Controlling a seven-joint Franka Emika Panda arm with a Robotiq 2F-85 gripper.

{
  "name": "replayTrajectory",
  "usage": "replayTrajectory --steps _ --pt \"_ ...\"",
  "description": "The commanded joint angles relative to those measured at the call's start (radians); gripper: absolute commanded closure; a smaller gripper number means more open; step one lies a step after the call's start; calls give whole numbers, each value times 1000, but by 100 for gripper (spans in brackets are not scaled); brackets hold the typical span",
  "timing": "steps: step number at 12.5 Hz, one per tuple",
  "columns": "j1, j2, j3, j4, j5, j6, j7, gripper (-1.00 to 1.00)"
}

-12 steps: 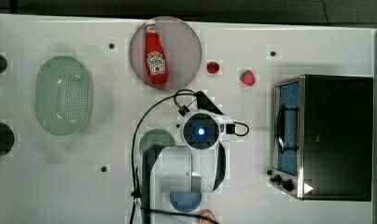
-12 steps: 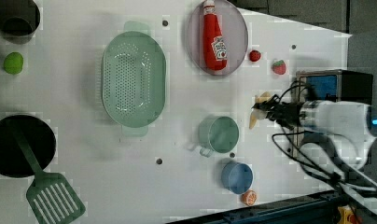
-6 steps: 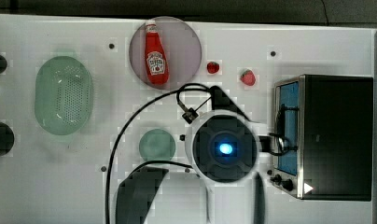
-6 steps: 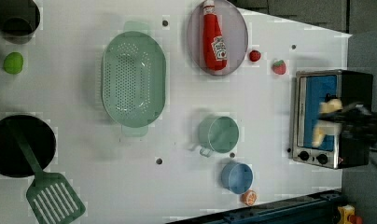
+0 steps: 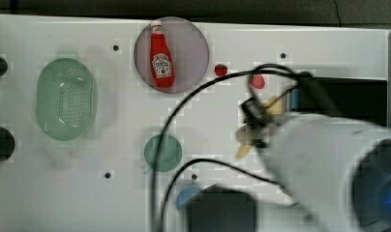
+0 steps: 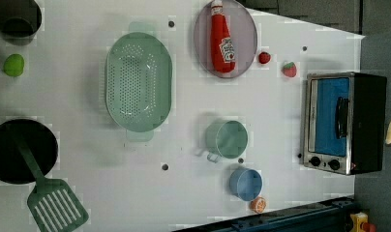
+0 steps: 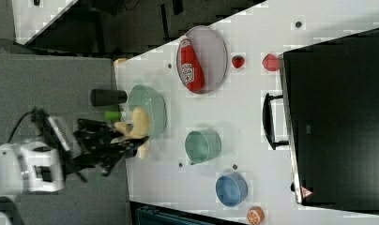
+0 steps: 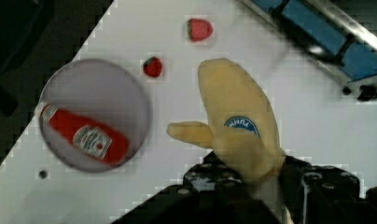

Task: Pick banana from table and place on oven.

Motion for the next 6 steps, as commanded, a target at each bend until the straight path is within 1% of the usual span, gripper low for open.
replayTrajectory --steps 1,4,6 --pt "-49 120 -164 -18 -47 32 -229 43" --pt "-52 233 -303 -17 -47 218 -492 43" --pt "-55 317 -368 -7 -47 307 -614 43"
